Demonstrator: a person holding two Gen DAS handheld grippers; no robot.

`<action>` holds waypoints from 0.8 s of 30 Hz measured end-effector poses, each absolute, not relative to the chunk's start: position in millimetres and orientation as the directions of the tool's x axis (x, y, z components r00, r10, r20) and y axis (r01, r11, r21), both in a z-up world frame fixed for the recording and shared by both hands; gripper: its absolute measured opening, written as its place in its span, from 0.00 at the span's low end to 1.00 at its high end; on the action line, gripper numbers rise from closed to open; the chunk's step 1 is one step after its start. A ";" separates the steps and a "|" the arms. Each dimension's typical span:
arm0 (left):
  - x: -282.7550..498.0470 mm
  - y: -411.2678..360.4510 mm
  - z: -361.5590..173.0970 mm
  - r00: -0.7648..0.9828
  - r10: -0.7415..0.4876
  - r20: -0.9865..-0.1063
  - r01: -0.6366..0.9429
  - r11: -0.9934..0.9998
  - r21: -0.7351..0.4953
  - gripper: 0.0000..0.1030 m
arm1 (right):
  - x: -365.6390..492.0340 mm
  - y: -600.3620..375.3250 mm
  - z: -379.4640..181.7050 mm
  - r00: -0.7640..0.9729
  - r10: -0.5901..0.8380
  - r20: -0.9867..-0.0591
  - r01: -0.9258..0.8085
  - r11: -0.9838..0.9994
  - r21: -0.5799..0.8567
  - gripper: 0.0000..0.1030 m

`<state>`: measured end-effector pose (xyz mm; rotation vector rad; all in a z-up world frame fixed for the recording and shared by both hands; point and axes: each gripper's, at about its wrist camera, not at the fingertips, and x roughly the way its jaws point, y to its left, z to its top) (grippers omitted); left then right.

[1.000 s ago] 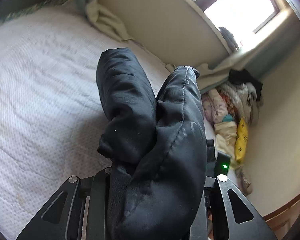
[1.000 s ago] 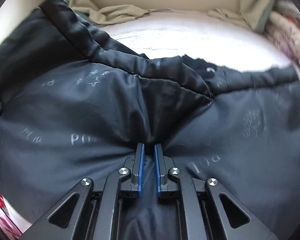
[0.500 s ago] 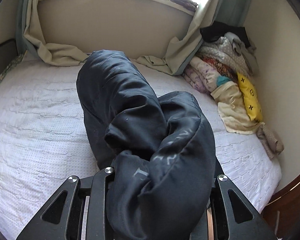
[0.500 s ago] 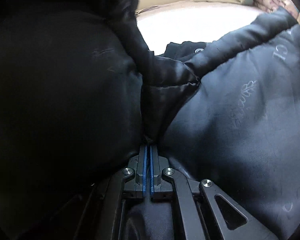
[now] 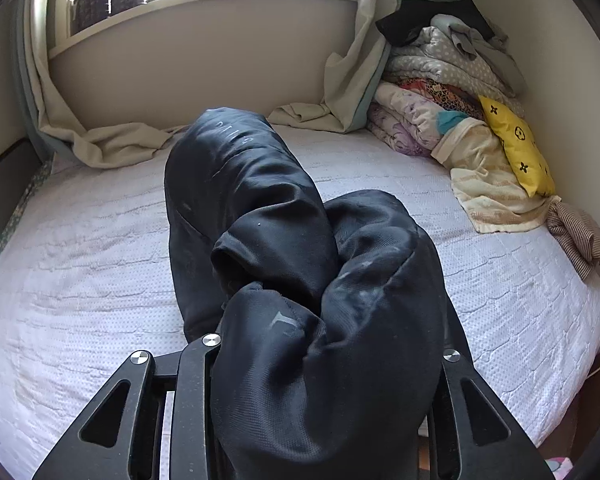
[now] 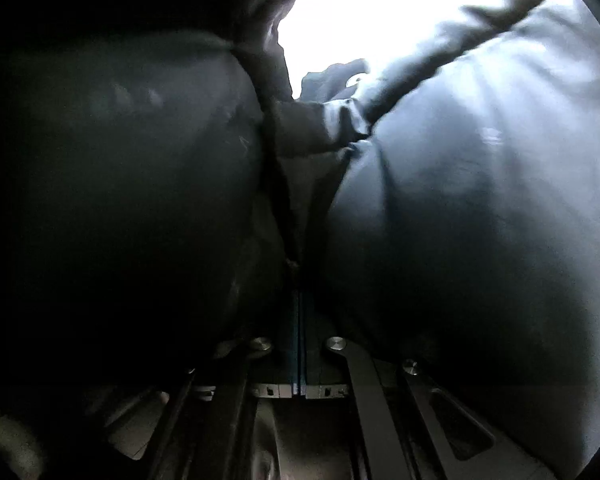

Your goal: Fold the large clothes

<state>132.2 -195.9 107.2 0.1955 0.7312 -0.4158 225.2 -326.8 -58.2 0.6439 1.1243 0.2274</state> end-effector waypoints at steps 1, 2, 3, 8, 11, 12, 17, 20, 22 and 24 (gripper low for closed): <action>131.5 -199.7 105.2 0.666 -0.297 -0.684 0.437 0.899 0.036 0.38 | 219.7 -334.7 -51.3 0.437 0.470 -0.767 0.154 0.801 0.578 0.00; 130.4 -203.9 102.6 0.665 -0.295 -0.687 0.443 0.896 0.044 0.39 | 212.7 -344.4 -42.8 0.449 0.454 -0.770 0.164 0.805 0.570 0.01; 129.2 -208.4 100.9 0.663 -0.294 -0.688 0.448 0.892 0.051 0.39 | 204.6 -355.1 -32.5 0.469 0.424 -0.775 0.173 0.817 0.551 0.06; 122.9 -228.6 88.9 0.657 -0.291 -0.696 0.480 0.873 0.089 0.41 | 170.8 -399.5 9.5 0.596 0.109 -0.795 0.266 0.908 0.324 0.55; 120.3 -236.0 84.2 0.660 -0.285 -0.696 0.489 0.865 0.110 0.41 | 168.6 -423.0 -7.3 0.537 0.069 -0.841 0.346 0.891 0.294 0.58; 120.2 -236.4 83.9 0.659 -0.285 -0.696 0.491 0.864 0.110 0.41 | 170.8 -430.7 -20.4 0.511 0.110 -0.853 0.376 0.863 0.336 0.58; 119.6 -230.0 87.2 0.657 -0.291 -0.695 0.490 0.866 0.101 0.41 | 176.5 -462.2 -72.9 0.522 0.371 -0.768 0.476 0.621 0.623 0.64; 117.3 -224.5 91.0 0.661 -0.289 -0.693 0.491 0.865 0.107 0.41 | 186.1 -452.1 -75.0 0.523 0.357 -0.774 0.468 0.639 0.610 0.64; 114.4 -219.8 92.9 0.666 -0.280 -0.691 0.487 0.865 0.119 0.41 | 193.8 -437.1 -72.2 0.521 0.327 -0.788 0.451 0.679 0.580 0.64; 110.6 -215.7 93.4 0.674 -0.266 -0.689 0.481 0.867 0.135 0.41 | 199.7 -423.4 -69.7 0.518 0.315 -0.795 0.436 0.703 0.562 0.64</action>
